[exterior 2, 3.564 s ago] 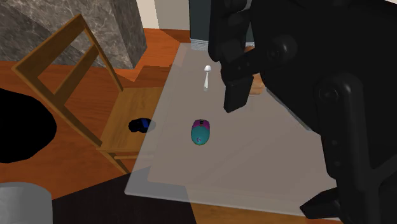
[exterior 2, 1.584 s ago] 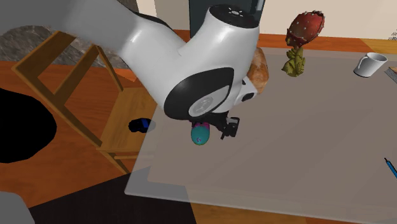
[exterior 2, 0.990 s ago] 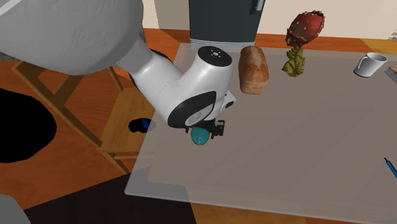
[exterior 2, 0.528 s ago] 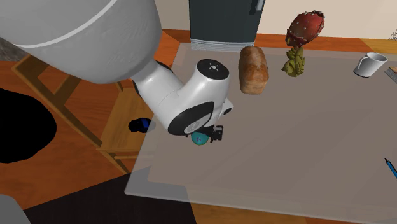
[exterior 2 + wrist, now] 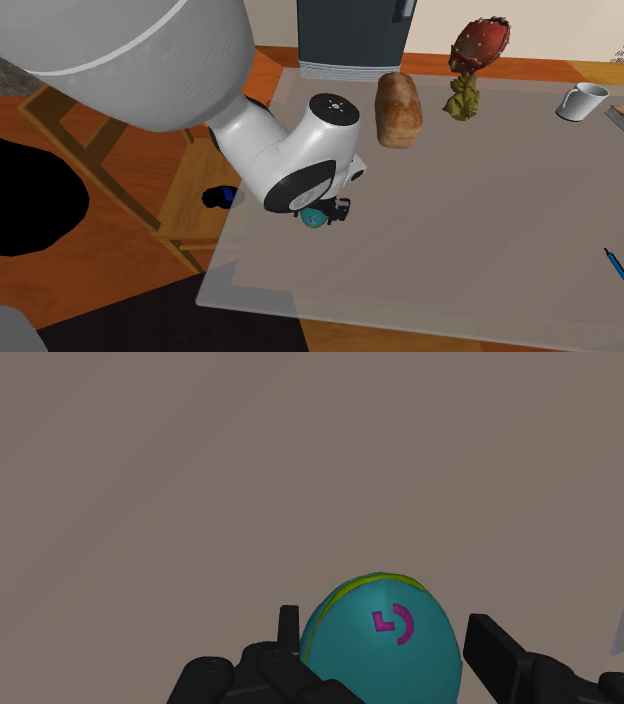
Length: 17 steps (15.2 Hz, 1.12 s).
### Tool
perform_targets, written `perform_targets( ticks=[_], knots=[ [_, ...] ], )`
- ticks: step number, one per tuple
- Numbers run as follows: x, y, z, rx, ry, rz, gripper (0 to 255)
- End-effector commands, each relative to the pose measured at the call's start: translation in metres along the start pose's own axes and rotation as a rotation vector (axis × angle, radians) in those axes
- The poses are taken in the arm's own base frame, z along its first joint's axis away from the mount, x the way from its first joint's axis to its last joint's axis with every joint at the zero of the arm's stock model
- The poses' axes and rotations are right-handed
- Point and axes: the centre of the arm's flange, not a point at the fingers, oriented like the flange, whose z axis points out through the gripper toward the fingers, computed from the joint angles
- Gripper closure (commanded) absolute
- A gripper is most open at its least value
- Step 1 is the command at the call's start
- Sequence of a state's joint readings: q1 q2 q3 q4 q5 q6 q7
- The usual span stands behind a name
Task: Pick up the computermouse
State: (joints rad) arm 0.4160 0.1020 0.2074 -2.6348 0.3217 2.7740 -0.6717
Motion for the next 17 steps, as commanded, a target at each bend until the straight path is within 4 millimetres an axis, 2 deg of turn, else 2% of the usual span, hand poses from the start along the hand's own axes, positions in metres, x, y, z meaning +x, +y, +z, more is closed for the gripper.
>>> perform_targets(
  ticks=[1,2,17],
  knots=[
    [0.0,0.0,0.0,0.0,0.0,0.0,255],
    [0.0,0.0,0.0,0.0,0.0,0.0,255],
    [0.008,-0.008,-0.078,0.0,0.0,0.0,255]
  ],
)
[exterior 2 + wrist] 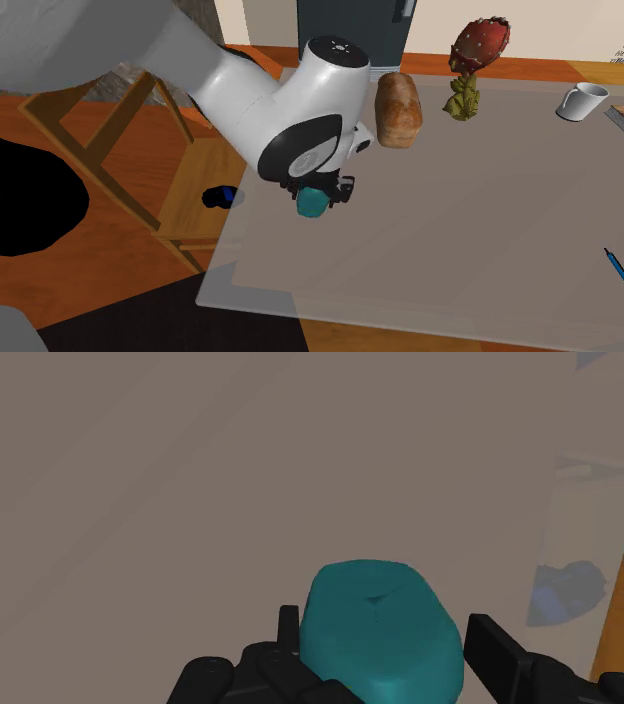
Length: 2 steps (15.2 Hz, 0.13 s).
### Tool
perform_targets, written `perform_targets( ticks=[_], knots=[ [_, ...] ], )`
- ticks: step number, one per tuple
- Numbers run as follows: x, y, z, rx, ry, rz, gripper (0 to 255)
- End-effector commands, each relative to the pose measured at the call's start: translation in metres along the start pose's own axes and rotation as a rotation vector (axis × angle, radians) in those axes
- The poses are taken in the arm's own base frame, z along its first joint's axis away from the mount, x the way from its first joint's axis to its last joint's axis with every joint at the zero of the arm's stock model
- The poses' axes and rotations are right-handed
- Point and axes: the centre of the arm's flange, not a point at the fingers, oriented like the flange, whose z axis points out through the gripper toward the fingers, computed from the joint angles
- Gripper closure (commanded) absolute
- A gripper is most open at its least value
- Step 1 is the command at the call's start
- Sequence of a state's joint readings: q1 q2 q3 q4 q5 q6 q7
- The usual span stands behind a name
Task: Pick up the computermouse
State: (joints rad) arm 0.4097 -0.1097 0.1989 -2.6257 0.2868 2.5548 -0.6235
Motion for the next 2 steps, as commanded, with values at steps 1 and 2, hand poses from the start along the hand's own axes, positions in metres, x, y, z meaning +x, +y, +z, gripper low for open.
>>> perform_targets(
  ticks=[1,2],
  knots=[
    [0.0016,-0.0001,-0.0058,0.0,0.0,0.0,255],
    [0.0016,-0.0001,-0.0058,0.0,0.0,0.0,255]
  ],
)
